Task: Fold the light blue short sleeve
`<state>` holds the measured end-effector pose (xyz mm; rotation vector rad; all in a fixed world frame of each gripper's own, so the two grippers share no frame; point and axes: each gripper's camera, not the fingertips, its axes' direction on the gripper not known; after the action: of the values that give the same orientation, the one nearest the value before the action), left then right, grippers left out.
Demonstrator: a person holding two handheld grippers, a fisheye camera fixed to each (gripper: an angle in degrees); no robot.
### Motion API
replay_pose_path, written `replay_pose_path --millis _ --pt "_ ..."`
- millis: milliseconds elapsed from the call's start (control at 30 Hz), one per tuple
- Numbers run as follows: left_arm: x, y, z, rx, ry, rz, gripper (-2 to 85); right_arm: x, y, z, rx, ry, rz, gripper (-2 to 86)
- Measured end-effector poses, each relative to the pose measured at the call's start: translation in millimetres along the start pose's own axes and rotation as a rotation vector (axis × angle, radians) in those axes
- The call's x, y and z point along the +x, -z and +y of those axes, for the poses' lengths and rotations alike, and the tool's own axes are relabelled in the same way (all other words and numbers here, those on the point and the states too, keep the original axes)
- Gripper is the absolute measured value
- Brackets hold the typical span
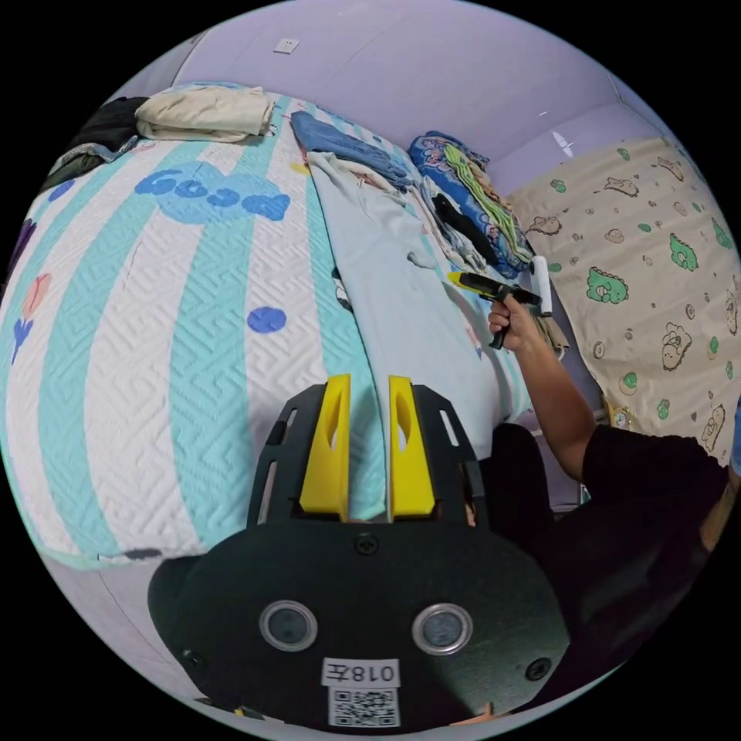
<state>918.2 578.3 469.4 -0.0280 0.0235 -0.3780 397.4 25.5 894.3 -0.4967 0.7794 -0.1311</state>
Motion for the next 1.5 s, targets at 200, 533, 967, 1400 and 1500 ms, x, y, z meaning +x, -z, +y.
replay_pose_path --millis 200,533,967,1400,1500 --pt "19.7 25.2 63.2 -0.041 -0.018 0.036 8.6 8.6 54.9 119.9 -0.022 -0.019 -0.265 9.0" --pt "4.3 -43.3 123.0 -0.056 0.036 0.152 10.2 35.5 42.3 242.2 -0.149 -0.053 -0.305 12.3" --pt "-3.0 -94.6 144.6 -0.081 -0.099 0.166 9.1 82.9 14.7 256.9 -0.279 -0.001 -0.471 10.3" --pt "7.2 -143.7 122.7 -0.234 -0.214 0.117 9.3 119.4 19.8 260.9 -0.278 -0.011 -0.537 10.7" --pt "-6.0 -160.5 116.4 -0.240 -0.179 0.256 8.7 122.8 17.8 258.4 -0.289 0.003 -0.567 11.1"
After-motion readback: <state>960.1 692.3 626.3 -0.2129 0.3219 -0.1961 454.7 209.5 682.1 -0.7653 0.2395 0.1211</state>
